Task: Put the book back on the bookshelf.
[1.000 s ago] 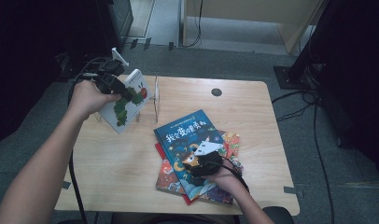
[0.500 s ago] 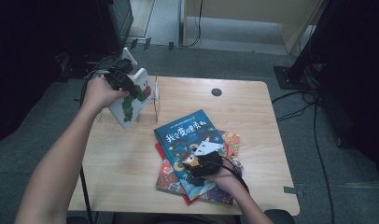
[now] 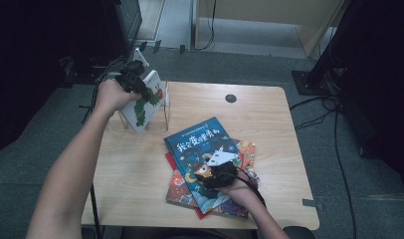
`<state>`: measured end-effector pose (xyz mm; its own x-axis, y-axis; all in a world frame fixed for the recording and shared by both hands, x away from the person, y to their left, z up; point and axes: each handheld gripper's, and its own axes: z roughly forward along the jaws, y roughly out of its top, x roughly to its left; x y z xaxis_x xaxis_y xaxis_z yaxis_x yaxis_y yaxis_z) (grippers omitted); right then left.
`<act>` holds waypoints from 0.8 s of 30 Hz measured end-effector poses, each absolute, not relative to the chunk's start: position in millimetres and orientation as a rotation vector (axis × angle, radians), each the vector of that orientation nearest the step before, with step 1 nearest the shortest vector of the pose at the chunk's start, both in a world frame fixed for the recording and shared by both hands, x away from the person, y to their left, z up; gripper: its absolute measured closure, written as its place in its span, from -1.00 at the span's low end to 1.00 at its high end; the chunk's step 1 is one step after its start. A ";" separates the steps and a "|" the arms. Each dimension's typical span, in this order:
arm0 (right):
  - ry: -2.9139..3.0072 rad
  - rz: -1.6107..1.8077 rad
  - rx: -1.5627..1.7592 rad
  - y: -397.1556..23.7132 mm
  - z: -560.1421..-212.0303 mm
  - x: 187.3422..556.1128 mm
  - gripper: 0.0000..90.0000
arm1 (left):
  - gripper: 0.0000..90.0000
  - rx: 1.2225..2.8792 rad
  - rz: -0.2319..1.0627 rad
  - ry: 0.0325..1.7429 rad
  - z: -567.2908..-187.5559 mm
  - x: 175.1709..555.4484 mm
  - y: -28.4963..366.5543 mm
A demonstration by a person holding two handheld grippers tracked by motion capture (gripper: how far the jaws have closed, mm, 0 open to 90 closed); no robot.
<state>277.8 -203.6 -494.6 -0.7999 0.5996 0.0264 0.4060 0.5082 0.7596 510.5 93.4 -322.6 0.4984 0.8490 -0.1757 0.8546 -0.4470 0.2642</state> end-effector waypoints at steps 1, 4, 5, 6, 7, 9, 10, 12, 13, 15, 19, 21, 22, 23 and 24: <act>2.511 1.171 0.854 -203.6 -494.6 277.8 -0.31 | 0.74 2.428 -0.029 1.431 -323.5 512.0 93.1; 2.511 1.171 0.854 -203.6 -494.7 277.9 -0.31 | 0.74 2.412 -0.038 1.442 -325.4 516.7 92.9; 2.512 1.172 0.854 -203.6 -494.6 277.9 -0.31 | 0.74 2.404 -0.040 1.447 -326.1 517.7 92.6; 2.512 1.171 0.854 -203.7 -494.6 278.0 -0.31 | 0.74 2.408 -0.047 1.452 -326.4 519.2 92.4; 2.512 1.171 0.854 -203.7 -494.6 278.0 -0.31 | 0.74 2.406 -0.049 1.457 -326.3 520.0 92.5; 2.512 1.170 0.854 -203.7 -494.6 277.9 -0.31 | 0.74 2.408 -0.045 1.459 -325.1 520.6 93.3; 2.512 1.170 0.854 -203.7 -494.6 277.9 -0.31 | 0.74 2.411 -0.041 1.462 -324.1 520.1 93.8; 2.512 1.170 0.854 -203.7 -494.6 277.9 -0.31 | 0.74 2.417 -0.032 1.471 -322.1 518.9 95.2; 2.512 1.170 0.854 -203.7 -494.6 277.9 -0.31 | 0.74 2.416 -0.027 1.473 -321.3 518.5 96.1; 2.511 1.171 0.855 -203.6 -494.7 277.9 -0.31 | 0.74 2.415 -0.020 1.480 -321.3 519.0 97.4; 2.512 1.170 0.854 -203.7 -494.6 278.0 -0.31 | 0.74 2.415 -0.030 1.497 -326.4 522.9 95.6; 2.512 1.170 0.854 -203.7 -494.6 278.0 -0.31 | 0.74 2.428 -0.030 1.503 -330.3 524.8 92.6; 2.512 1.170 0.854 -203.7 -494.6 278.0 -0.31 | 0.74 2.432 -0.031 1.502 -331.6 525.3 91.1; 2.512 1.170 0.854 -203.7 -494.6 278.0 -0.31 | 0.74 2.432 -0.033 1.503 -332.6 525.5 89.7; 2.512 1.170 0.854 -203.7 -494.6 278.0 -0.31 | 0.74 2.436 -0.035 1.501 -333.5 525.9 87.9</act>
